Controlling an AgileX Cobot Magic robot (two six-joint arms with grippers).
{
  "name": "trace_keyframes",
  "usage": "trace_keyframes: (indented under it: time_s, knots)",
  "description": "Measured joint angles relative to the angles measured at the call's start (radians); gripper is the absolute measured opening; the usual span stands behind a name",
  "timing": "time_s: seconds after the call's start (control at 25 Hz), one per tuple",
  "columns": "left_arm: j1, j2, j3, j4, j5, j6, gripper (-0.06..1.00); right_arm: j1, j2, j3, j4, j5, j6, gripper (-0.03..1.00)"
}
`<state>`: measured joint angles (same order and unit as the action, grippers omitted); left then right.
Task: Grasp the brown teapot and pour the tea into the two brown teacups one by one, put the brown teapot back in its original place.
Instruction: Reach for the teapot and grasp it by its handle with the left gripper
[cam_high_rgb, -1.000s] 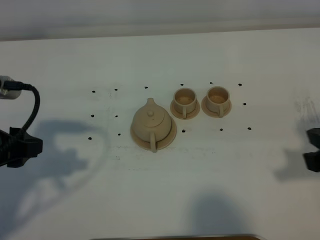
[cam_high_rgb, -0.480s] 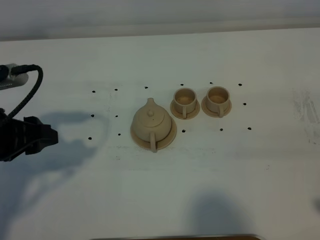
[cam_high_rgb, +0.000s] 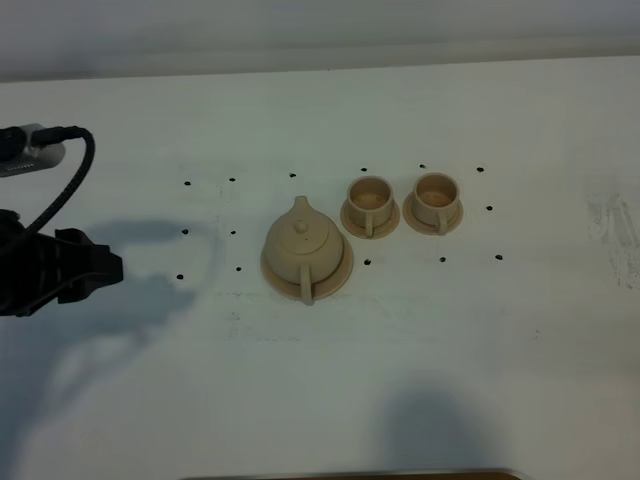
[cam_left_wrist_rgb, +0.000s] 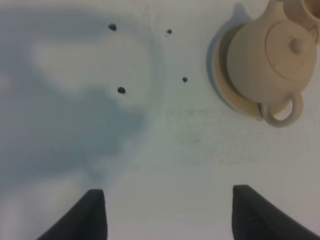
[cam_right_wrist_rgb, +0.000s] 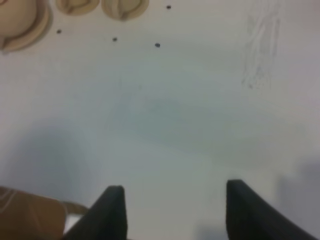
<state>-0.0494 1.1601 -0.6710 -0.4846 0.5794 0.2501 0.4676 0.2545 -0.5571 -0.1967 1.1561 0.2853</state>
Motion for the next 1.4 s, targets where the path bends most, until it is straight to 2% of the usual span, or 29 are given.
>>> trace_keyframes:
  time_s: [0.24,0.56,0.8,1.2,1.4]
  knots:
    - [-0.021,0.075,0.0,-0.056,-0.05,0.079,0.6,0.0,-0.099,0.027,-0.104,-0.007,0.046,0.43]
    - [-0.099,0.174,-0.084,-0.068,-0.09,0.09,0.6,0.0,-0.171,0.029,-0.111,-0.01,0.052,0.43]
    - [-0.103,0.246,-0.119,-0.067,-0.11,0.107,0.6,-0.004,-0.178,0.029,-0.11,-0.011,0.052,0.43]
    - [-0.103,0.305,-0.163,-0.066,-0.16,0.161,0.6,-0.212,-0.242,0.029,-0.083,-0.011,0.052,0.43]
    - [-0.103,0.316,-0.225,-0.066,-0.135,0.17,0.6,-0.255,-0.242,0.029,-0.065,-0.011,0.052,0.43]
